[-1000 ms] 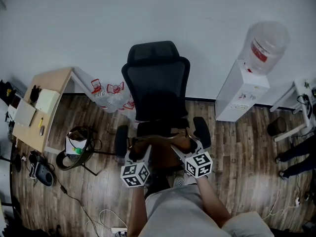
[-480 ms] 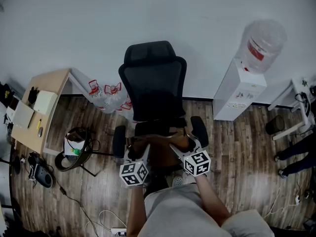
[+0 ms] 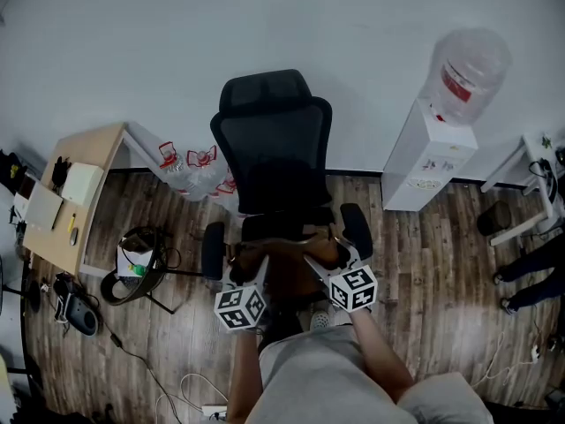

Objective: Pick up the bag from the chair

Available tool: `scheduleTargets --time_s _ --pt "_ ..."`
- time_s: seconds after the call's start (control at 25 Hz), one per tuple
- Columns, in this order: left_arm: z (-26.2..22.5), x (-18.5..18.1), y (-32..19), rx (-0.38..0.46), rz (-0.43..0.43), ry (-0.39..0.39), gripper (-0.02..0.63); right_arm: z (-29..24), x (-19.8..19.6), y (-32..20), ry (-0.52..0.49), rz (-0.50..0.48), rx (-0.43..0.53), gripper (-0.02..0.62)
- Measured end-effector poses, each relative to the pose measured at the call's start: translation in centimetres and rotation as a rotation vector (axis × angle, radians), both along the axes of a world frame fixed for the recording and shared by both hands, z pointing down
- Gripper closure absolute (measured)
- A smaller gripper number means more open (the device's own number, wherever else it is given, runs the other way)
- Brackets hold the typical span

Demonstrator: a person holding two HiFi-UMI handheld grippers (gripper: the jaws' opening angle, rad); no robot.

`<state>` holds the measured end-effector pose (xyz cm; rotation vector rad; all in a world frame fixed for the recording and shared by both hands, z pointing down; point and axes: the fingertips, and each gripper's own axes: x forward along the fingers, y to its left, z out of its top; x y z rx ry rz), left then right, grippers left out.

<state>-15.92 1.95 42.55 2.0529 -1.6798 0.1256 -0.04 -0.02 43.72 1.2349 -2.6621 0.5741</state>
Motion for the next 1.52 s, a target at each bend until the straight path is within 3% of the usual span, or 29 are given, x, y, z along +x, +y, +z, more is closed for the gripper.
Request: scheduleTargets --time_s 0.52,1.52 --pt "0.1 1.4 0.5 -0.001 0.007 -0.001 0.316 0.2 1.5 0.7 -0.003 0.009 -0.001 0.265" --pt "1.6 -0.8 2.7 -0.007 0.011 0.063 0.316 0.7 -0.6 2.8 0.035 -0.027 0.016 0.279"
